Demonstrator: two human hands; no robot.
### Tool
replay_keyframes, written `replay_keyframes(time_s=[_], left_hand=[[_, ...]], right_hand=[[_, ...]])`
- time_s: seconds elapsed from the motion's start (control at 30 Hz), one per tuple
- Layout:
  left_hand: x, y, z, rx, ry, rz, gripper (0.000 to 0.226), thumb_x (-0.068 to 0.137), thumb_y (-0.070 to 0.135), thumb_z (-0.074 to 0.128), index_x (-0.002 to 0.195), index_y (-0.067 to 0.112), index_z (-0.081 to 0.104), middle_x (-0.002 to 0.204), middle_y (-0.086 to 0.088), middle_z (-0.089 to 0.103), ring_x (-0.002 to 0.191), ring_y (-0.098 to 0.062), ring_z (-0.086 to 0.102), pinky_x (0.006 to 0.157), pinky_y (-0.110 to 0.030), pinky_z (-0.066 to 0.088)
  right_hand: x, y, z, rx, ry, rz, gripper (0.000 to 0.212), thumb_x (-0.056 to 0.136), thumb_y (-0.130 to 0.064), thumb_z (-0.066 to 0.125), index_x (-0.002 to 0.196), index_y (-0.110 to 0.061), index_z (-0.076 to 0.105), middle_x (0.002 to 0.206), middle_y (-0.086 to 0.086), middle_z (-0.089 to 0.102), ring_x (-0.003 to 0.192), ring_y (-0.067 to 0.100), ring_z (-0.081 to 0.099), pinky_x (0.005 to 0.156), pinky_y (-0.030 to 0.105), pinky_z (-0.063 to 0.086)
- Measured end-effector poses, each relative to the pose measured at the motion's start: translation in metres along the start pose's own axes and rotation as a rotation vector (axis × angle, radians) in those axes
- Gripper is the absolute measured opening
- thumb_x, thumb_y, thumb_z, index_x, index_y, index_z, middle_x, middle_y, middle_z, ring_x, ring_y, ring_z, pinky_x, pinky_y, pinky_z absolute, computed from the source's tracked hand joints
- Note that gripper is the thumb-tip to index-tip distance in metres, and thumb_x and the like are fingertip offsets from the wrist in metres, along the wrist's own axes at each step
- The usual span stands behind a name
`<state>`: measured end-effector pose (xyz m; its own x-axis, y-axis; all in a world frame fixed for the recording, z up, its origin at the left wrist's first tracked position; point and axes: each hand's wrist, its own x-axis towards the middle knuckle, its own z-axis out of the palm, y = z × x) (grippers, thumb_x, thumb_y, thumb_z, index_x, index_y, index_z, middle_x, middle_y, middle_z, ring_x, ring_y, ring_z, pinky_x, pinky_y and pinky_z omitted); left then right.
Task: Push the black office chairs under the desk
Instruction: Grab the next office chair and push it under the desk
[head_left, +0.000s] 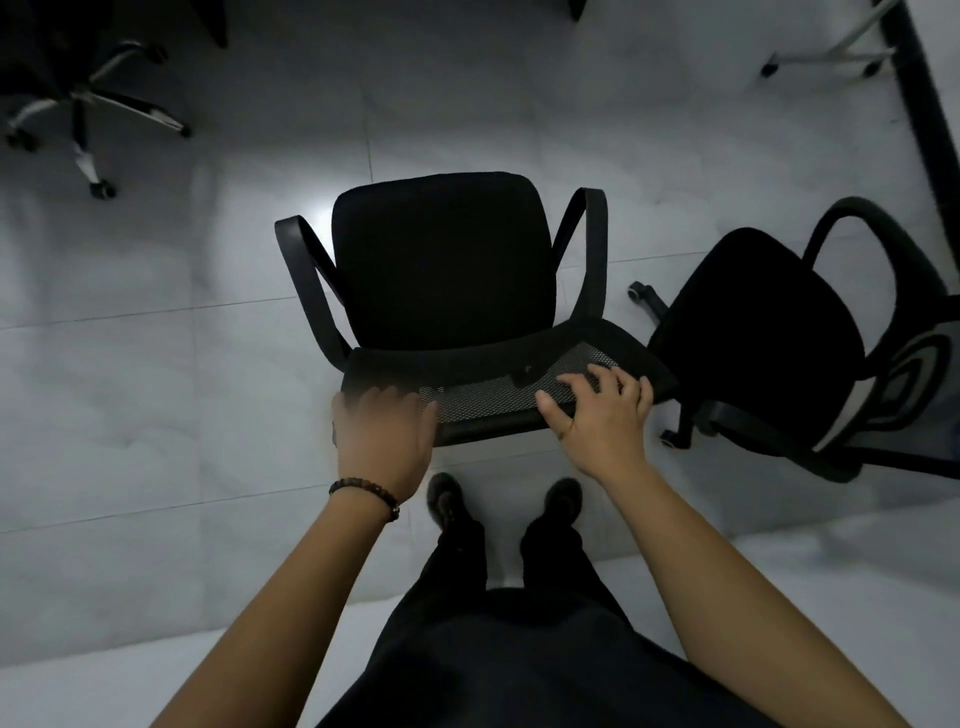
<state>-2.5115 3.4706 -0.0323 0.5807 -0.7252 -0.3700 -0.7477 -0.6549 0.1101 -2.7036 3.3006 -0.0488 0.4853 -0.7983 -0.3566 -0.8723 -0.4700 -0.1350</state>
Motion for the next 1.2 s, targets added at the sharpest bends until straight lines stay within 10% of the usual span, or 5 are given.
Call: replay_keyframes(time_s=[0.63, 1.2], left_hand=[[0.134, -0.049, -0.059, 0.036, 0.023, -0.096, 0.06, 0.089, 0.048, 0.01, 0.123, 0.032, 0.057, 0.129, 0.0, 0.06, 0.126, -0.024, 0.045, 0.107, -0.051, 0.022], [0.471, -0.033, -0.194, -0.059, -0.042, -0.143, 0.05, 0.098, 0.048, 0.016, 0.138, 0.035, 0.043, 0.149, 0.003, 0.041, 0.141, -0.019, 0.027, 0.117, -0.048, 0.006]], right_hand=[[0.144, -0.086, -0.044, 0.037, -0.006, -0.028, 0.053, 0.091, -0.051, 0.024, 0.124, -0.032, 0.061, 0.144, 0.007, 0.047, 0.136, 0.031, 0.025, 0.115, 0.05, 0.001], [0.488, -0.155, -0.162, 0.021, 0.011, -0.075, 0.043, 0.099, -0.045, 0.033, 0.123, -0.026, 0.063, 0.141, 0.01, 0.049, 0.136, 0.035, 0.027, 0.115, 0.056, 0.003]])
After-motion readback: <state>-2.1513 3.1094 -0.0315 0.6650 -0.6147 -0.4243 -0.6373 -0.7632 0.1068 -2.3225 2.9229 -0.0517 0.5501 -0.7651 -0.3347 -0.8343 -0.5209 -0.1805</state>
